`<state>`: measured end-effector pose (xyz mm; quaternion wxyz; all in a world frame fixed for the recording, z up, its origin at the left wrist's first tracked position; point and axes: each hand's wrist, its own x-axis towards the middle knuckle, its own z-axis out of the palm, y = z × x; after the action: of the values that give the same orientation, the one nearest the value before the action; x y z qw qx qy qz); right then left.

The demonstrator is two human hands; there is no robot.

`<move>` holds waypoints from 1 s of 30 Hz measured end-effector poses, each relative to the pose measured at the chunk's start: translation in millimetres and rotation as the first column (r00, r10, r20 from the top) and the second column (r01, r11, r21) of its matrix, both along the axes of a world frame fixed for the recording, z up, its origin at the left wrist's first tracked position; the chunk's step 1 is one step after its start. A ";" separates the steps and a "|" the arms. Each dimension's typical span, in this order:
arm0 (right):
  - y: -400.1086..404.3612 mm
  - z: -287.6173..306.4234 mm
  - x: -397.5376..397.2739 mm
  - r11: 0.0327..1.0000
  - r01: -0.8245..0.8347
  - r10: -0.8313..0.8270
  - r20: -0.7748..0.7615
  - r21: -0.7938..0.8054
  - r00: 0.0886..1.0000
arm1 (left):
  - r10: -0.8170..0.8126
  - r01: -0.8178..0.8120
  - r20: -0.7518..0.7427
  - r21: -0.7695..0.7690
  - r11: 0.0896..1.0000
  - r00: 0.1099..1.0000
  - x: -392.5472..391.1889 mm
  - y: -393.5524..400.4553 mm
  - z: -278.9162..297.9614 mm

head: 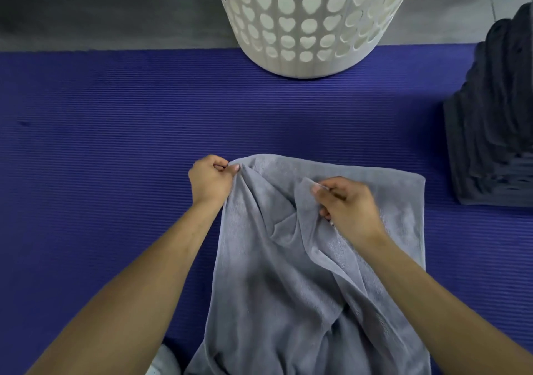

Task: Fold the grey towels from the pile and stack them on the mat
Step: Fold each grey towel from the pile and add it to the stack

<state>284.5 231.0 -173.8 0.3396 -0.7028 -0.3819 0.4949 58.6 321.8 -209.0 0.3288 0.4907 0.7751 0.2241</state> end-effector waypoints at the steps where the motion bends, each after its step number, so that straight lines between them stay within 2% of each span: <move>1: -0.8 0.7 0.8 1.000 0.007 -0.007 -0.009 0.002 1.000 | 0.004 -0.004 0.013 -0.020 1.000 1.000 0.3 0.0 2.0; 4: -3.1 1.1 8.8 0.999 0.042 -0.042 -0.028 -0.003 0.999 | -0.040 0.048 0.094 -0.082 0.995 0.995 4.3 -5.5 15.5; 7: -13.6 -3.5 34.9 0.993 0.116 -0.115 0.077 -0.005 0.990 | -0.123 0.156 0.241 -0.125 0.980 0.963 23.5 -21.1 36.5; 11: -33.5 -7.1 84.3 0.969 0.246 -0.240 0.187 -0.013 0.953 | -0.235 0.309 0.361 -0.161 0.937 0.902 70.1 -37.0 46.9; 16: -27.2 -11.2 118.0 0.953 0.296 -0.301 0.310 0.064 0.902 | -0.200 0.326 0.495 -0.182 0.928 0.845 133.8 -51.1 37.7; 21: -17.2 -25.7 137.2 0.961 0.271 -0.272 0.373 0.055 0.887 | -0.178 0.307 0.501 -0.188 0.933 0.847 164.1 -61.0 22.2; 30: -4.5 -44.7 149.1 0.967 0.256 -0.233 0.447 0.009 0.864 | -0.164 0.269 0.479 -0.161 0.950 0.863 169.9 -63.7 15.8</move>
<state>433.5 226.5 -218.5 0.2856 -0.8481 -0.3446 0.2836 228.5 258.2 -193.2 0.5787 0.4681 0.6349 0.2073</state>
